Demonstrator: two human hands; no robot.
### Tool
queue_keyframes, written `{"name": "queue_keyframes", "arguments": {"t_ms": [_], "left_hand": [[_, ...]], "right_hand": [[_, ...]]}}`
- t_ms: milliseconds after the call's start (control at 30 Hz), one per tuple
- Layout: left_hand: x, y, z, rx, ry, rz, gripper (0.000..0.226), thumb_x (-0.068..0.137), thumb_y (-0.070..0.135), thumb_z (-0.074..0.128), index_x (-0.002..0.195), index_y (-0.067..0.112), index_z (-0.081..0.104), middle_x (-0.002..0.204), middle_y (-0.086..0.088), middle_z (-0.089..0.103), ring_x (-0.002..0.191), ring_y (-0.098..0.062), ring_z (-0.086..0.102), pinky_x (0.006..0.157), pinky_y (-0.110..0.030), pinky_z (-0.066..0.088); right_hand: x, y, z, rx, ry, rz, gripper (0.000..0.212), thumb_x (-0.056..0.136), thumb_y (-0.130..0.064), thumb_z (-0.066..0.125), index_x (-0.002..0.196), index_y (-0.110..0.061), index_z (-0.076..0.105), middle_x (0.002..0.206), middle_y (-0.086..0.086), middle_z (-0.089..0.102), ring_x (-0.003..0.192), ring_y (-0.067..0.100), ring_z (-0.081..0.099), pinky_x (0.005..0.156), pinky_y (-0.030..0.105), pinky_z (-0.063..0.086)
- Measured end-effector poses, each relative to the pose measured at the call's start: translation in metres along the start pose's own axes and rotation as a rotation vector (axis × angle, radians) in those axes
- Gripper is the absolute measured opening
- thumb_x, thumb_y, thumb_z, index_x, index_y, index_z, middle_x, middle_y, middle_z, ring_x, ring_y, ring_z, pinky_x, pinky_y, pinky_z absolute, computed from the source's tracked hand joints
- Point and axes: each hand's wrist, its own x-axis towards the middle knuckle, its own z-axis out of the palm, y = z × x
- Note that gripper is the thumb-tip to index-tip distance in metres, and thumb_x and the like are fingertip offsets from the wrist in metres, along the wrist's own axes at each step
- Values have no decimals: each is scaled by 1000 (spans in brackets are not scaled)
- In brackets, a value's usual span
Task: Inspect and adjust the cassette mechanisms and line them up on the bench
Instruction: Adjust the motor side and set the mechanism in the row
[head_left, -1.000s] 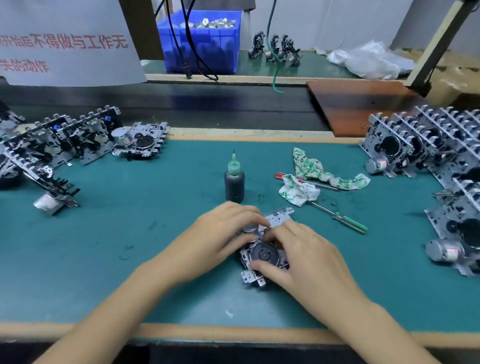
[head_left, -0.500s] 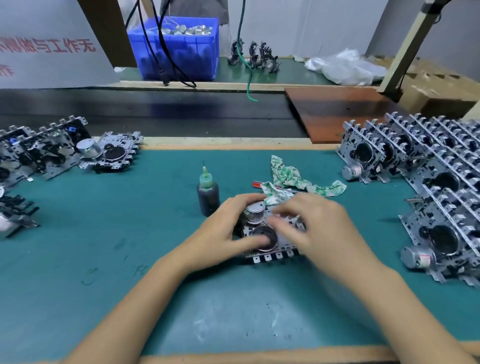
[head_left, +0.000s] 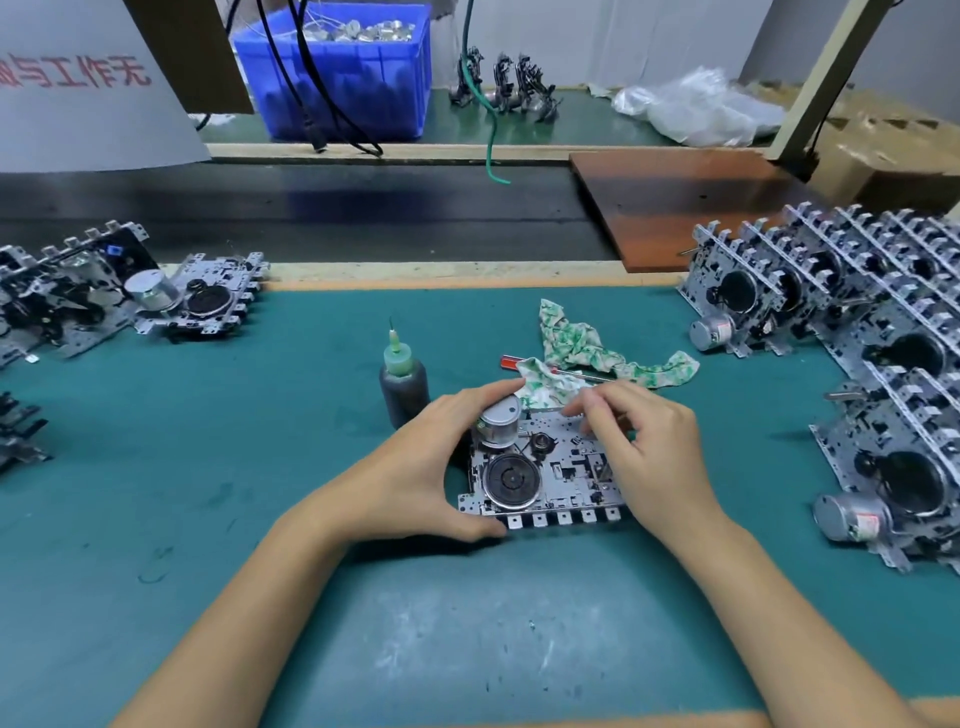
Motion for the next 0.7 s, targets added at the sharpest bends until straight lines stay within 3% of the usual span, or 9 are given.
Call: {"name": "queue_keyframes", "arguments": {"t_ms": [167, 367, 500, 700], "left_hand": [[-2, 1, 0, -1, -34, -18, 111, 61, 37, 87, 142, 51, 11, 143, 36, 21, 135, 6, 25, 105, -6, 20], [5, 12, 12, 104, 80, -14, 102, 58, 36, 77, 139, 48, 16, 137, 10, 41, 128, -4, 37, 108, -26, 31], [3, 4, 9, 55, 6, -15, 117, 59, 44, 83, 145, 52, 3, 143, 20, 30, 134, 0, 28, 110, -16, 23], [4, 1, 7, 25, 11, -1, 118, 58, 45, 87, 142, 58, 5, 149, 24, 25, 138, 4, 23, 111, -14, 21]], "right_hand": [[-1, -2, -3, -4, -12, -2, 30, 91, -28, 48, 76, -15, 71, 70, -6, 64, 69, 13, 62, 65, 39, 49], [-1, -3, -4, -19, -9, 7, 28, 91, -28, 49, 77, -16, 71, 71, -10, 63, 68, 10, 59, 66, 37, 49], [-1, -2, -5, -13, -8, 8, 26, 93, -23, 51, 78, -16, 71, 72, -8, 64, 69, 12, 61, 65, 40, 50], [-1, -1, -5, -21, -11, 4, 28, 92, -27, 49, 79, -17, 71, 72, -10, 64, 69, 10, 61, 65, 38, 50]]}}
